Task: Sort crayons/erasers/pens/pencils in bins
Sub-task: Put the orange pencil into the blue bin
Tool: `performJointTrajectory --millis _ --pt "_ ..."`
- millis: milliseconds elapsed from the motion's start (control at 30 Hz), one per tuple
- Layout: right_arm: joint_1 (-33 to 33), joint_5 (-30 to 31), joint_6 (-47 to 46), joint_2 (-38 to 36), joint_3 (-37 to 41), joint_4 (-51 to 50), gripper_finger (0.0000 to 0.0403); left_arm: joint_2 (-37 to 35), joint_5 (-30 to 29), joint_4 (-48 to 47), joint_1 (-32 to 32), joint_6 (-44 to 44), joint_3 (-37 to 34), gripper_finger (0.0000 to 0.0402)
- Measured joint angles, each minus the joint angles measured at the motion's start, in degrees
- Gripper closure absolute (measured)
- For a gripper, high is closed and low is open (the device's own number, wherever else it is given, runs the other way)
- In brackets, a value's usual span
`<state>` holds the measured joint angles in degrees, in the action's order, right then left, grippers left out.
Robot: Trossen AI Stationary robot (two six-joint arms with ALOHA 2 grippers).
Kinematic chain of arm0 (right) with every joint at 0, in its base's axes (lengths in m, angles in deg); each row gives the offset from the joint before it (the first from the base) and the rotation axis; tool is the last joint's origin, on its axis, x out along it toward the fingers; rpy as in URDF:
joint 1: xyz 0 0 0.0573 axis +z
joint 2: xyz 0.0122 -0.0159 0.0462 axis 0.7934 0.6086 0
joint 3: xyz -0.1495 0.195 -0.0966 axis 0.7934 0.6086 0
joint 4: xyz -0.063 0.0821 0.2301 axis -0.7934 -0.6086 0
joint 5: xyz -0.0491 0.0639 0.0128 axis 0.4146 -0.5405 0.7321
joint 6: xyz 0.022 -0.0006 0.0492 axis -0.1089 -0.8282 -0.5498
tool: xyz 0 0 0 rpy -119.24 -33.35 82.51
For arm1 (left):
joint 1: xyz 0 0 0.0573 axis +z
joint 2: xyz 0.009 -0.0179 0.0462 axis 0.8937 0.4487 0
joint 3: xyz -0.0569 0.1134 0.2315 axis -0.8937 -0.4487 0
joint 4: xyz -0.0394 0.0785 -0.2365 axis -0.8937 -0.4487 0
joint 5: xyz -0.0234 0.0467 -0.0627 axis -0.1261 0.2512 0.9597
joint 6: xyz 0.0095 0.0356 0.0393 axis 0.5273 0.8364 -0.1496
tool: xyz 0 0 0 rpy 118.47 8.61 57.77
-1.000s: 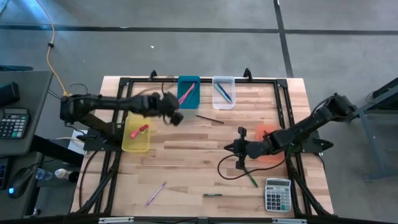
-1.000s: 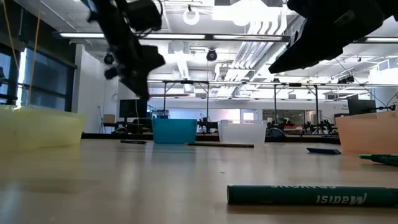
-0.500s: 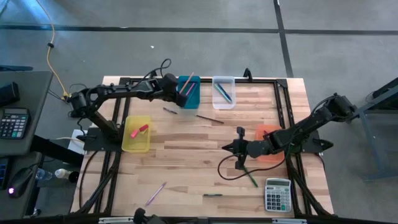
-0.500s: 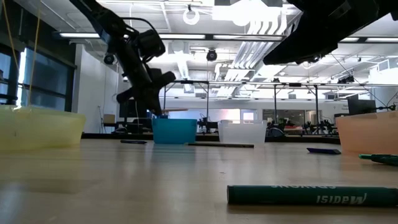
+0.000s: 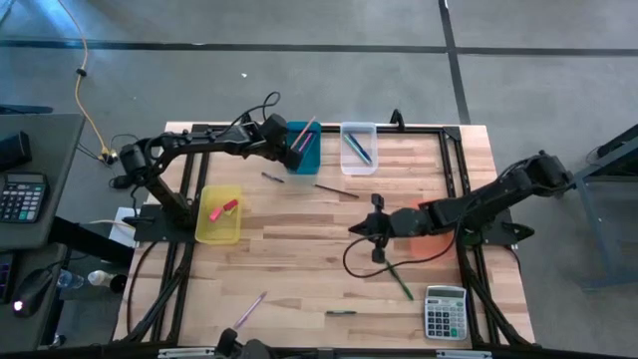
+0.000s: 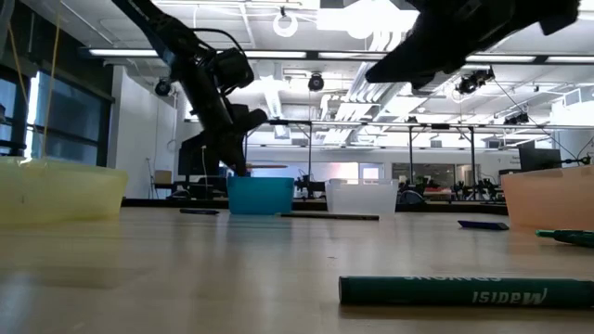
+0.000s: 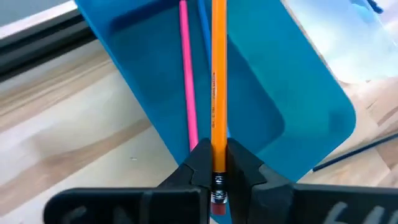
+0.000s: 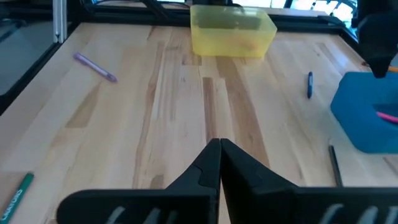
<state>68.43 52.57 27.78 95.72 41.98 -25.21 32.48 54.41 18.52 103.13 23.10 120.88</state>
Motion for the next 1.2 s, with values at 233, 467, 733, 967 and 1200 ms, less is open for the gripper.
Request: performJointTrajectory --millis 233,467,733,967,1200 --pt "-2.5 -3.2 1.0 0.0 -2.0 -2.4 0.0403 0.0 1.2 -0.8 0.0 -1.8 0.7 0.0389" --pt "-2.4 -3.3 1.3 0.0 -2.0 -2.6 0.0403 0.0 1.3 -1.1 0.0 -3.8 0.7 0.0384" --pt "-2.4 -3.3 2.0 0.0 -2.0 -2.6 0.0403 0.7 1.4 -0.4 -0.1 -5.2 0.7 0.0384" --pt "-2.4 -3.3 2.2 0.0 -2.0 -2.6 0.0403 3.7 0.9 1.3 -0.4 -6.6 0.7 0.0389" --pt "-2.4 -3.3 3.1 0.0 -2.0 -2.6 0.0403 4.1 -0.3 1.5 -0.9 -6.9 0.7 0.0371"
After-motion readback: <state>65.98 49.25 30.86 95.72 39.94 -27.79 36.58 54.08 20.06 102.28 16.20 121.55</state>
